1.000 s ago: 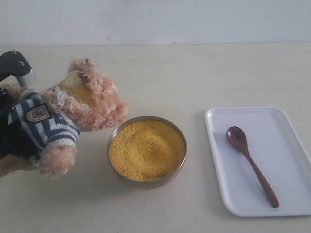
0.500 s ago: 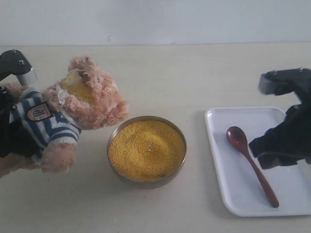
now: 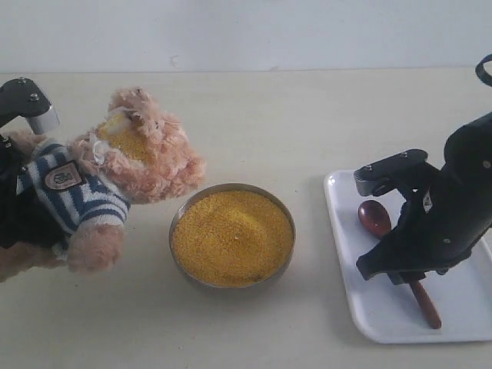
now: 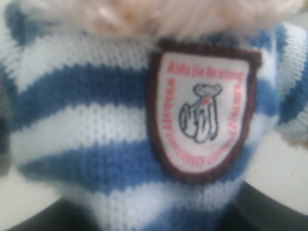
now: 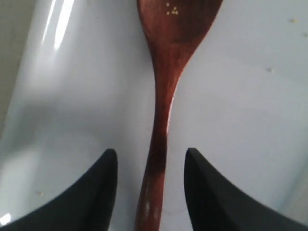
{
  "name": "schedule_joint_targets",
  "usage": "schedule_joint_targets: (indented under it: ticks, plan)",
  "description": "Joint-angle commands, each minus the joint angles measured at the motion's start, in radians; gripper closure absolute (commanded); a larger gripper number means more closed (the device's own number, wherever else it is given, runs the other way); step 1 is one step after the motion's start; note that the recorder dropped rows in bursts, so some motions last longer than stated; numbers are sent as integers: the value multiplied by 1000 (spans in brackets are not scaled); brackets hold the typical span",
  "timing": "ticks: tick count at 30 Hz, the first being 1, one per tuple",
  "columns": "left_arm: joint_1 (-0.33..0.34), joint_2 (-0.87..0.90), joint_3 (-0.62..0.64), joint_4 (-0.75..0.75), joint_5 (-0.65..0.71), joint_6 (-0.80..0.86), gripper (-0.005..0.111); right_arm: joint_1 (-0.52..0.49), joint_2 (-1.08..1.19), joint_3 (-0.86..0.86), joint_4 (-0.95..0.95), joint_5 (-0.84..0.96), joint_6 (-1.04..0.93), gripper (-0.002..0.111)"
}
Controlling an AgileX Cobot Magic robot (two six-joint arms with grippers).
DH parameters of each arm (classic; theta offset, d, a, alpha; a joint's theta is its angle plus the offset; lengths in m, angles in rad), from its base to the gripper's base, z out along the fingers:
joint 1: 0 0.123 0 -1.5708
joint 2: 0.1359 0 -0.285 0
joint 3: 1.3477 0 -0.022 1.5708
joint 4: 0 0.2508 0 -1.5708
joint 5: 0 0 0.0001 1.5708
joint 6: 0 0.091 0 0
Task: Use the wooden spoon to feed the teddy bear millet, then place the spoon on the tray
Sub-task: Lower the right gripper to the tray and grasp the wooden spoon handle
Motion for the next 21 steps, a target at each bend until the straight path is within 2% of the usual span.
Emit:
schedule_joint_targets:
  ticks: [1, 7, 8, 10, 11, 12, 17, 21]
  plan:
    - [-5, -10, 3, -22, -13, 7, 103, 0, 38, -6, -16, -42, 14, 66]
    - [-5, -10, 3, -31, -13, 7, 103, 0, 51, -6, -16, -30, 12, 67]
    - [-5, -10, 3, -31, -13, 7, 103, 0, 51, -6, -16, -23, 12, 70]
    - [-5, -10, 3, -31, -13, 7, 103, 0, 49, -6, -20, -4, 7, 86]
    - [-5, -10, 3, -31, -13, 7, 103, 0, 46, -8, -29, 9, 3, 100]
    - [-5, -10, 3, -31, -13, 7, 103, 0, 38, -13, -42, 31, 3, 108]
    - [-5, -10, 3, -31, -13, 7, 103, 3, -77, -90, -124, 149, -15, 109]
    - [-5, -10, 3, -31, -11, 7, 103, 94, -218, -145, -161, 188, -126, 109]
